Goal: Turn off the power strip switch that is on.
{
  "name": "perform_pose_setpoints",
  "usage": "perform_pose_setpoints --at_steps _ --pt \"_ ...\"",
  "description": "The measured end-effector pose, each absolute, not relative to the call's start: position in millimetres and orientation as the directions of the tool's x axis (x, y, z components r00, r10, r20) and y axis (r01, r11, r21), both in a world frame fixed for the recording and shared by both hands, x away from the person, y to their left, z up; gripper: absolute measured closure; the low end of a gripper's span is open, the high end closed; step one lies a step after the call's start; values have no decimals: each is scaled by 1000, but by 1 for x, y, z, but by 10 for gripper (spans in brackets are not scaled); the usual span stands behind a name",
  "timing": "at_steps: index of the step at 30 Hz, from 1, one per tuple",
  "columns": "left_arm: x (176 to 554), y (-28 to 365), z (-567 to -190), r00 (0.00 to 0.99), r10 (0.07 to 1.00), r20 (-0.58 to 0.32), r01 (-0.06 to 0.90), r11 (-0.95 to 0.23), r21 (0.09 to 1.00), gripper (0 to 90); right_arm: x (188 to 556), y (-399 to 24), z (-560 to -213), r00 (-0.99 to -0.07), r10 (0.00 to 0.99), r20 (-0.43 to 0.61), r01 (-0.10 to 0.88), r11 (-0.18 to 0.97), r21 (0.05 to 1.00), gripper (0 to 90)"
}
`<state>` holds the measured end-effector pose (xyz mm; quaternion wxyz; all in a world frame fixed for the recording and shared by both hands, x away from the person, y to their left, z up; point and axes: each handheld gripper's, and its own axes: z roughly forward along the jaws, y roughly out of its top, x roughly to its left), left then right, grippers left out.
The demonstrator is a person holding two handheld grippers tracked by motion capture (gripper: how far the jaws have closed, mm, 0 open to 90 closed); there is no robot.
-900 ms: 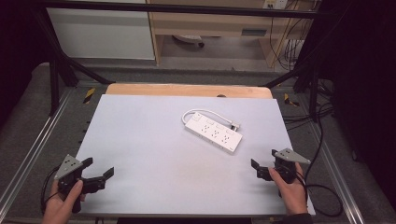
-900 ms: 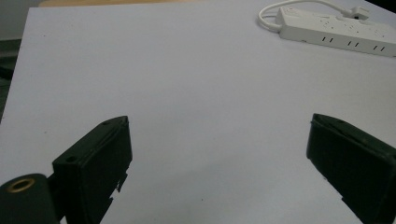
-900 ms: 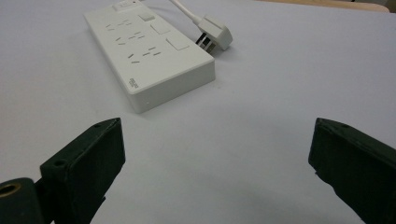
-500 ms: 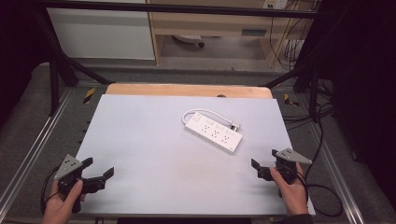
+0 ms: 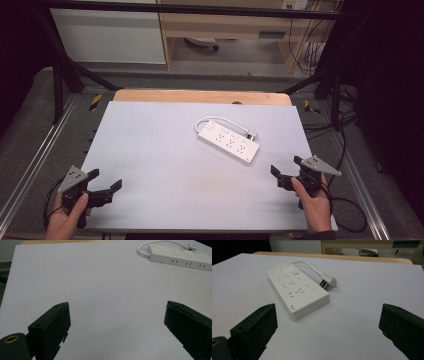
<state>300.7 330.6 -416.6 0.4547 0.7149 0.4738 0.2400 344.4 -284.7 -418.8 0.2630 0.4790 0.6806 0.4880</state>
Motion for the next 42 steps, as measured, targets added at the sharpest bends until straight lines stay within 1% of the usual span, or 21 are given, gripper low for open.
perform_pose_setpoints --at_steps 13,28,42 --pt "300 330 -417 434 896 -90 462 -136 876 68 355 -274 -397 -426 901 84 384 96 918 25" --pt "300 330 -417 439 894 -90 463 -139 876 68 375 -257 -387 -471 876 99 407 117 906 24" --pt "301 329 -418 442 892 -92 465 -140 874 68 401 -250 -381 -472 877 91 420 133 898 29"
